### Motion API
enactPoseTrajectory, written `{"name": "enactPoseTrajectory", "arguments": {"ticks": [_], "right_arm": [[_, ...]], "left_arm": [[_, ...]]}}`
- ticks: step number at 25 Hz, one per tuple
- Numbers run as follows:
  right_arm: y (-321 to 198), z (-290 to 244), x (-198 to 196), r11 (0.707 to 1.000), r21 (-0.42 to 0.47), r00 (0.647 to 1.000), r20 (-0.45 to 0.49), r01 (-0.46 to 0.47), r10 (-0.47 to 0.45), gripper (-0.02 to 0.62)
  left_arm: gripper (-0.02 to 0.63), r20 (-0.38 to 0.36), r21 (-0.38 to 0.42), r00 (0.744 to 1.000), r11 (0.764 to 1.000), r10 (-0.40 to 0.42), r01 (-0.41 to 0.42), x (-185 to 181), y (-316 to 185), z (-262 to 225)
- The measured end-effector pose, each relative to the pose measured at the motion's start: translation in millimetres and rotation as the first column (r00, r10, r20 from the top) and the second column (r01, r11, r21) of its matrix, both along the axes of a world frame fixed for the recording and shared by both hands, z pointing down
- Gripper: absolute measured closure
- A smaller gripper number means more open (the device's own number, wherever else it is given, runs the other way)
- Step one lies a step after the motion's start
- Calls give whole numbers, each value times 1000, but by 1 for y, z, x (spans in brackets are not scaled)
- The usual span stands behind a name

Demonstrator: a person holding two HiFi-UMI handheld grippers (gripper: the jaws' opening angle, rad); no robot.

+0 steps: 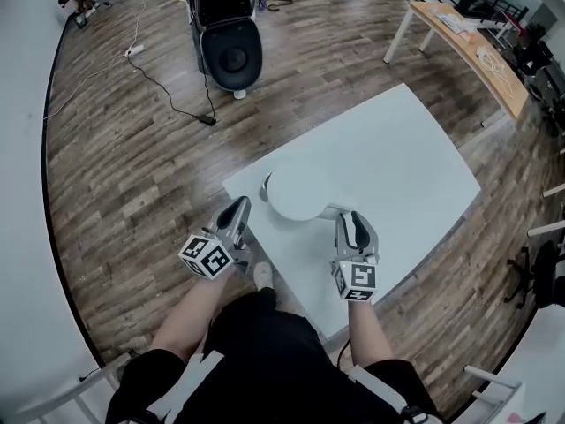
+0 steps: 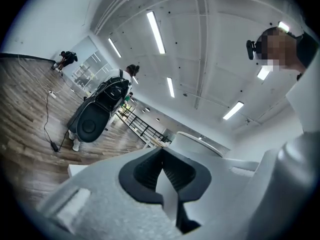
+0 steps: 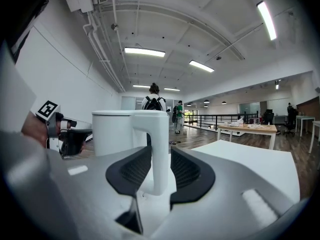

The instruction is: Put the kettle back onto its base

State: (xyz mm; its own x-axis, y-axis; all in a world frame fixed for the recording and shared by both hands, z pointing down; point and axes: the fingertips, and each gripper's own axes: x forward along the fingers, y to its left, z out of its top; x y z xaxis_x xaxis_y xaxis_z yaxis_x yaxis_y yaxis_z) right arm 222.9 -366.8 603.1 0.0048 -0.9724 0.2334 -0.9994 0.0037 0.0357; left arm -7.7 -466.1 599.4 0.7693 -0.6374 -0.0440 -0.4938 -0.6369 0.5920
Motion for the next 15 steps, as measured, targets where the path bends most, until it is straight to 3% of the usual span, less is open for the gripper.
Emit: {"name": "enactPoseTrajectory", "arguments": {"ticks": [5, 10, 15], "right_arm": [[29, -14, 1, 999, 37, 1000, 20, 19, -20, 480], [78, -35, 1, 995, 53, 996, -38, 81, -79, 501], [127, -57, 11, 993, 89, 997, -36, 72, -69, 515]], "left_arm": [[612, 14, 41, 1000, 999, -24, 24, -7, 33, -13], [612, 48, 64, 998, 998, -30, 27, -2, 81, -13], [611, 36, 101, 999, 995, -24, 20, 8, 126, -30]]}}
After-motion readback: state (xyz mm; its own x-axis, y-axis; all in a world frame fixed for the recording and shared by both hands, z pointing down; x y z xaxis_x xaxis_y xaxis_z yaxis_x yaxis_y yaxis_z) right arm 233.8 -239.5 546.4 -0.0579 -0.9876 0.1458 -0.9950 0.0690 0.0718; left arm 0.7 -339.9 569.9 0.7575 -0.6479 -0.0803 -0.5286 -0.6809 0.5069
